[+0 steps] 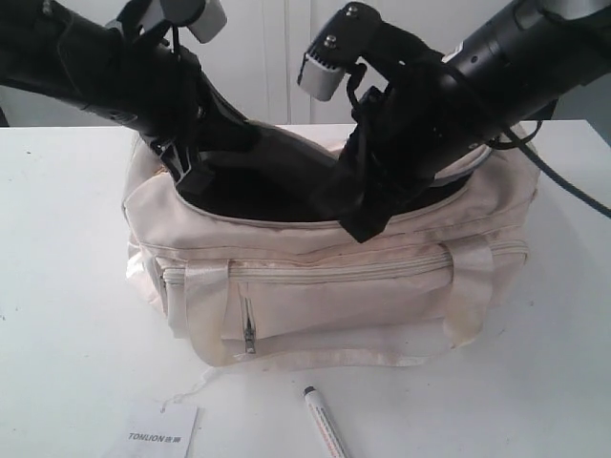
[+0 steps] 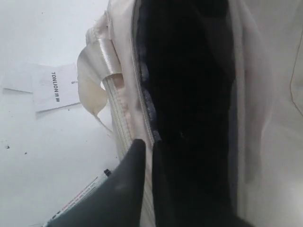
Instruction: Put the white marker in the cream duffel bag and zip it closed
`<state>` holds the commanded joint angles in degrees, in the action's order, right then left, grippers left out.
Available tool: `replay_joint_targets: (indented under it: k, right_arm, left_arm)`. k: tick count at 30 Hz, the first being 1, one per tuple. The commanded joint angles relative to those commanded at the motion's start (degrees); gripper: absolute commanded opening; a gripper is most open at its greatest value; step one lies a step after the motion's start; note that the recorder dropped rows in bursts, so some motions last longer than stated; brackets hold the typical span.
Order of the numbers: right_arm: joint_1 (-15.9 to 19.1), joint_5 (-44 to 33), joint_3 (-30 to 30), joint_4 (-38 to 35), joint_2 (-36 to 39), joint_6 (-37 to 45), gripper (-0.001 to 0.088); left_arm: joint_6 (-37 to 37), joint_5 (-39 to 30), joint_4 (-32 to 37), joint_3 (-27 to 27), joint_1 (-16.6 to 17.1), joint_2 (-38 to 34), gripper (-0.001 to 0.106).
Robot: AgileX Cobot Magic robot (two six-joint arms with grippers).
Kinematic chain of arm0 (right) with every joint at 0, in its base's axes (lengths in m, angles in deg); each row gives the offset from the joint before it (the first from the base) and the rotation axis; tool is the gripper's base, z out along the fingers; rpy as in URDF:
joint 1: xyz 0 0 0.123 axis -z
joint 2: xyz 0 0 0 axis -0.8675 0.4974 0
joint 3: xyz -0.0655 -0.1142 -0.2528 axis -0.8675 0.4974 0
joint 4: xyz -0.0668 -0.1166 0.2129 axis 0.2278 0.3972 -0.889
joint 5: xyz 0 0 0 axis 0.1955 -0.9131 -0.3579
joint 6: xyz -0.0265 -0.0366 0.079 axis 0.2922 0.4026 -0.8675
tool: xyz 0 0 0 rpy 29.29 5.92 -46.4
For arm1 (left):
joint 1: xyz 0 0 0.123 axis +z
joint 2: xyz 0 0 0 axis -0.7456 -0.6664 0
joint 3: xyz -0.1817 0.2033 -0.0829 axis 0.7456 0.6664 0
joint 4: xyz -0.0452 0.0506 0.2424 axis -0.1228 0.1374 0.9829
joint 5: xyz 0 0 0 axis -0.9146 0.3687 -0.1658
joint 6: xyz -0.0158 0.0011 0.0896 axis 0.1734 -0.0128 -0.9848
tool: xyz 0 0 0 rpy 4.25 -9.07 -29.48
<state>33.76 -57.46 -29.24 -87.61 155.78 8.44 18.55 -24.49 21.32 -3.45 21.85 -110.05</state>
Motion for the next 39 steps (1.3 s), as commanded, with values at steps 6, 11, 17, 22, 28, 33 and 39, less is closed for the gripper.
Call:
replay_joint_targets:
  k: [6, 11, 17, 22, 28, 33, 39]
  right_arm:
    - [-0.5, -0.6, 0.1, 0.0, 0.1, 9.2, 0.0354]
    - [-0.5, -0.3, 2.2, -0.3, 0.4, 13.6, 0.0466]
    - [-0.5, 2.0, 3.7, -2.5, 2.9, 14.0, 0.0468]
    - [-0.5, 4.0, 3.7, -8.3, 5.0, 16.4, 0.0468]
    - [-0.5, 4.1, 3.8, -12.1, 7.1, 19.4, 0.0441]
    - [-0.5, 4.0, 3.8, -12.1, 8.3, 19.4, 0.0273]
    - [-0.5, 3.8, 3.8, -12.2, 8.3, 18.6, 0.0]
  left_arm:
    - [1.5, -1.0, 0.0, -0.3, 0.0, 0.0, 0.0]
    - [1.5, -0.6, 0.0, -0.3, 0.0, 0.0, 0.0]
    - [1.5, -0.4, 0.0, -0.3, 0.0, 0.0, 0.0]
    - [1.5, -0.4, 0.0, -0.3, 0.0, 0.0, 0.0]
    - [1.5, -0.4, 0.0, -0.3, 0.0, 0.0, 0.0]
    - [1.5, -0.4, 0.0, -0.3, 0.0, 0.0, 0.0]
    - [2.6, -0.3, 0.0, -0.3, 0.0, 0.0, 0.0]
